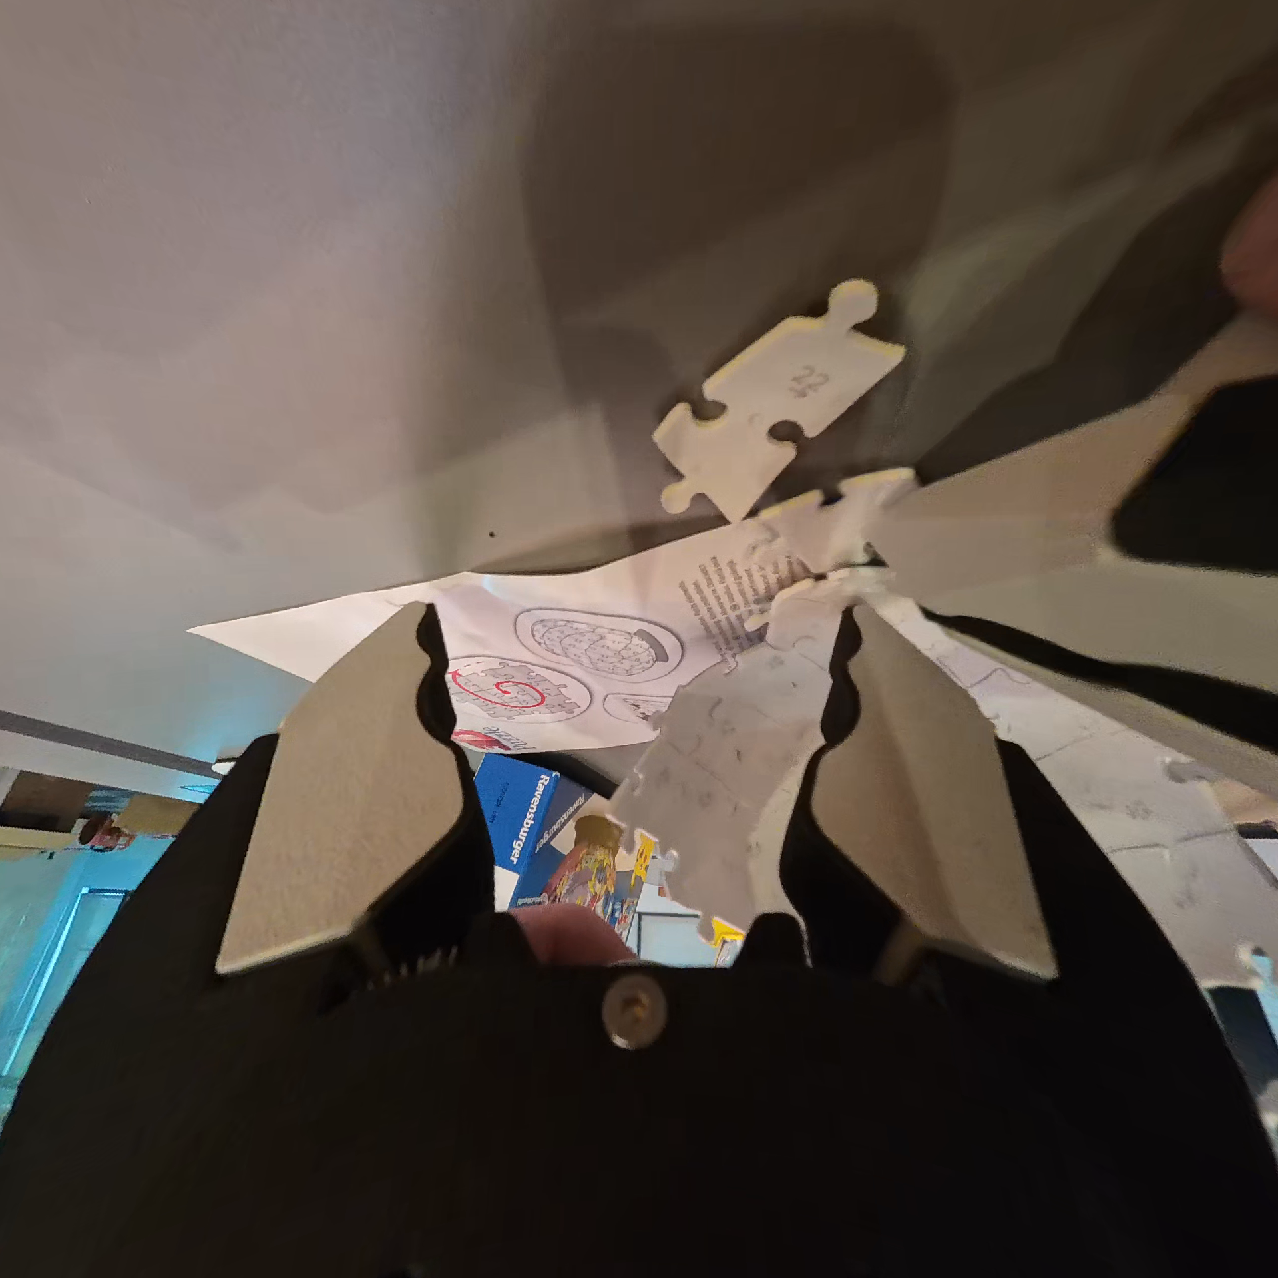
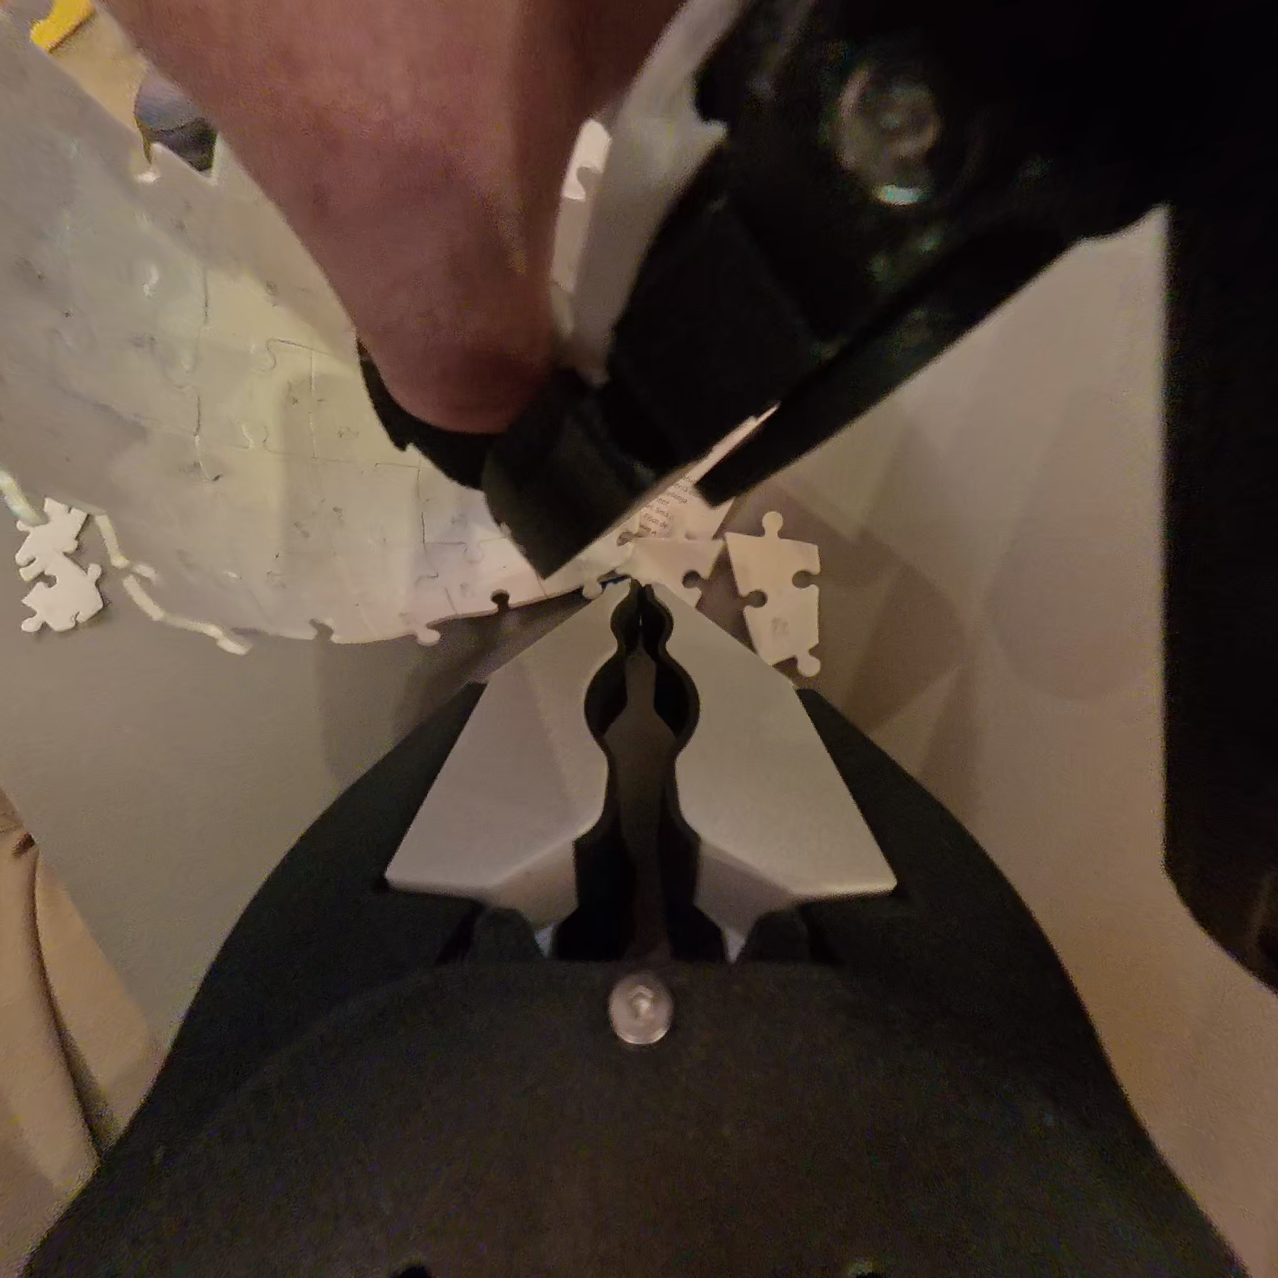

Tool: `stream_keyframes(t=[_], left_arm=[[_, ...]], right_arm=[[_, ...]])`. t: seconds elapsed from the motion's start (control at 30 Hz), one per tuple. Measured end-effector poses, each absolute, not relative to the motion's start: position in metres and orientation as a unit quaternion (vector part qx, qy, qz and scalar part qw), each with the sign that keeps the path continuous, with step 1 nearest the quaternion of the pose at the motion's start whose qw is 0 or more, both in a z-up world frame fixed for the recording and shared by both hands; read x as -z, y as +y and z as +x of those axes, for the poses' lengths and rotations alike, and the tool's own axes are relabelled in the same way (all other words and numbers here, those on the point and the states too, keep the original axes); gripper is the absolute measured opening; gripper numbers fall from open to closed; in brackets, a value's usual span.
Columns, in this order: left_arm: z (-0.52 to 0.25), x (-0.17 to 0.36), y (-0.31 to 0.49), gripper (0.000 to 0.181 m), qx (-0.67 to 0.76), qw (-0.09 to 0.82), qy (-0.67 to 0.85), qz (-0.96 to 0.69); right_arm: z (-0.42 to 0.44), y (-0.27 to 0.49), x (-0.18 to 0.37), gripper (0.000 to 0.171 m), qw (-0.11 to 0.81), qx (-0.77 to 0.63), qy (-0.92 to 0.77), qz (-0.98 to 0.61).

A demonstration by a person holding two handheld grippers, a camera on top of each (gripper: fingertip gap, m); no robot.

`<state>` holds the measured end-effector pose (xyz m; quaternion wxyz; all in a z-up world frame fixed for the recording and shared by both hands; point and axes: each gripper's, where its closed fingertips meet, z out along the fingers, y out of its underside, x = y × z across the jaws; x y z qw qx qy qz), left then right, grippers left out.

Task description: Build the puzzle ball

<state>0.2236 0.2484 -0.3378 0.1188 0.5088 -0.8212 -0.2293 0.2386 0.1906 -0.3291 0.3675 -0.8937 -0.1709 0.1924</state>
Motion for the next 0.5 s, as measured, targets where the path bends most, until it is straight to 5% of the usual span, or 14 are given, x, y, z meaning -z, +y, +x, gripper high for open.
stream_keyframes(t=[0.03, 0.5], left_arm=[[0.2233, 0.3378, 0.2491, 0.106, 0.230, 0.121, -0.819, 0.512], [0.2208, 0.3373, 0.2508, 0.107, 0.228, 0.127, -0.807, 0.530]], right_arm=[[0.2371, 0.1889, 0.3292, 0.000, 0.365, -0.194, -0.174, -0.894], [0.2349, 0.1837, 0.3303, 0.000, 0.360, -0.193, -0.200, -0.891]])
